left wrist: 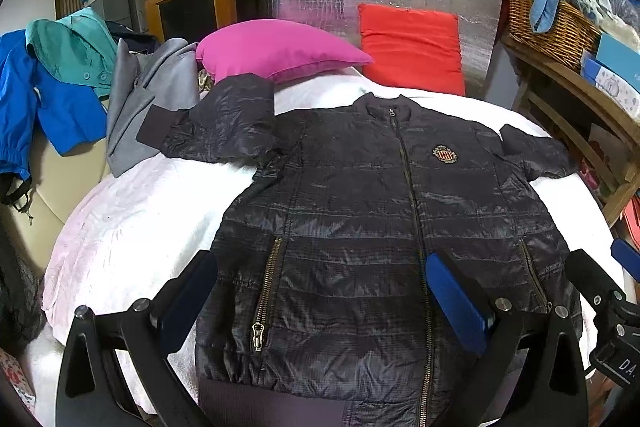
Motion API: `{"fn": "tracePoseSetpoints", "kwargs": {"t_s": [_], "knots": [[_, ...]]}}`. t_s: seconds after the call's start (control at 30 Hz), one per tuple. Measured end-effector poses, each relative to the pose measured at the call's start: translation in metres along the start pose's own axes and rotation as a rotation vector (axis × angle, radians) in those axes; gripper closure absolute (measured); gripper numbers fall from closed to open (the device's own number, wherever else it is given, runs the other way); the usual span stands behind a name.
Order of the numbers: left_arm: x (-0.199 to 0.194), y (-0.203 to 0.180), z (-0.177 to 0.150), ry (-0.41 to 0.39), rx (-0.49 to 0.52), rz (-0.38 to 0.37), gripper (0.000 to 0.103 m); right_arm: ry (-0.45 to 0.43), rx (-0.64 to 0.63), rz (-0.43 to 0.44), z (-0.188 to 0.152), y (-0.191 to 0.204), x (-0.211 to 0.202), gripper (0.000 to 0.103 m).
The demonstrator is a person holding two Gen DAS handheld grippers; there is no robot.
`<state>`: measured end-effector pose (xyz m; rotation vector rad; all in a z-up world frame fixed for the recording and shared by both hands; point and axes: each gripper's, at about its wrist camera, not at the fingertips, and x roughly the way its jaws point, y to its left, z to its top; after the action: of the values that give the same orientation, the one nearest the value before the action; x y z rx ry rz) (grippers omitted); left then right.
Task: Fold large clothes
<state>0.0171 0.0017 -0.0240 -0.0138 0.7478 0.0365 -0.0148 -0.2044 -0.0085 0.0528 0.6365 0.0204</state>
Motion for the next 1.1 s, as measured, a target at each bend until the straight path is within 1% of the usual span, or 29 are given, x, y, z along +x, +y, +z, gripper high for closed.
{"fn": "tracePoseSetpoints", "kwargs": {"t_s": [0.43,0.77,1.1], "knots": [[0.0065,-0.0013,0.0001,0.016,0.0,-0.005,0.0,0.013,-0.002,0.002,0.0003,0.0015,0.0062,0.0],[0.0032,0.0002,0.0006,0.009,-0.008,-0.011,0.0,0.002,-0.012,-0.004,0.0035,0.0066,0.0005,0.0],[-0.0002,-0.0033,0.0022,0.003,-0.002,-0.015,0.0,0.0,-0.01,-0.004,0.0049,0.0036,-0.002,0.0]]}}
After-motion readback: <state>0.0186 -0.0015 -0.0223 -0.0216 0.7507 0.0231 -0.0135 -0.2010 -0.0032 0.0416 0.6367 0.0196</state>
